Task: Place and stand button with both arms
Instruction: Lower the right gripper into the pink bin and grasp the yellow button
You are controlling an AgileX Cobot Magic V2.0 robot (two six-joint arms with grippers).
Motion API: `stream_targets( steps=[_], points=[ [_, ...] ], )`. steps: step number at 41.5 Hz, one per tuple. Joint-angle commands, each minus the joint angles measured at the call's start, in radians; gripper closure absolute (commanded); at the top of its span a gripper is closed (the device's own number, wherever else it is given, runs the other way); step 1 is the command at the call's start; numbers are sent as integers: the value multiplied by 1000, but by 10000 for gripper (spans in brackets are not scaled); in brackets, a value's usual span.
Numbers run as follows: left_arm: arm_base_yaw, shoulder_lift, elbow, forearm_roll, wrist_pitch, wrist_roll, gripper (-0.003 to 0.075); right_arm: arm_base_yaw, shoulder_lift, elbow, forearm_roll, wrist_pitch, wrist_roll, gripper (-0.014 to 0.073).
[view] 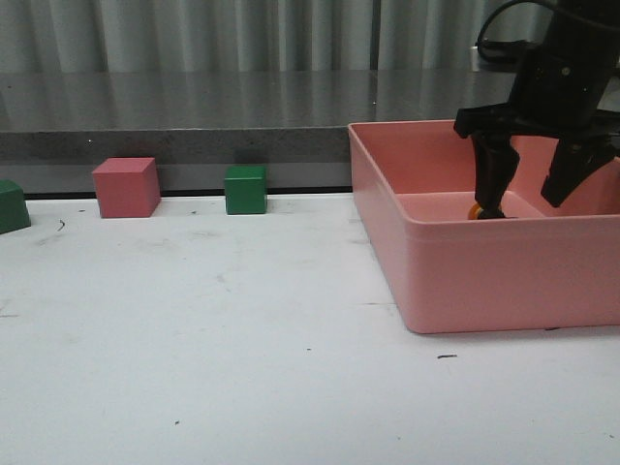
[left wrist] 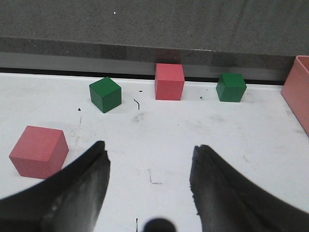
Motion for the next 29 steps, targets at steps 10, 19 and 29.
stream_targets(
  steps=[10,19,29],
  points=[
    [0,11,-32,-3,-81,-1,354,-4,29,-120,-14,-9,2,70],
    [0,11,-32,-3,-81,-1,354,-4,62,-134,-16,-9,2,116],
    [0,11,-32,-3,-81,-1,354,-4,98,-134,-16,-6,2,116]
  ],
)
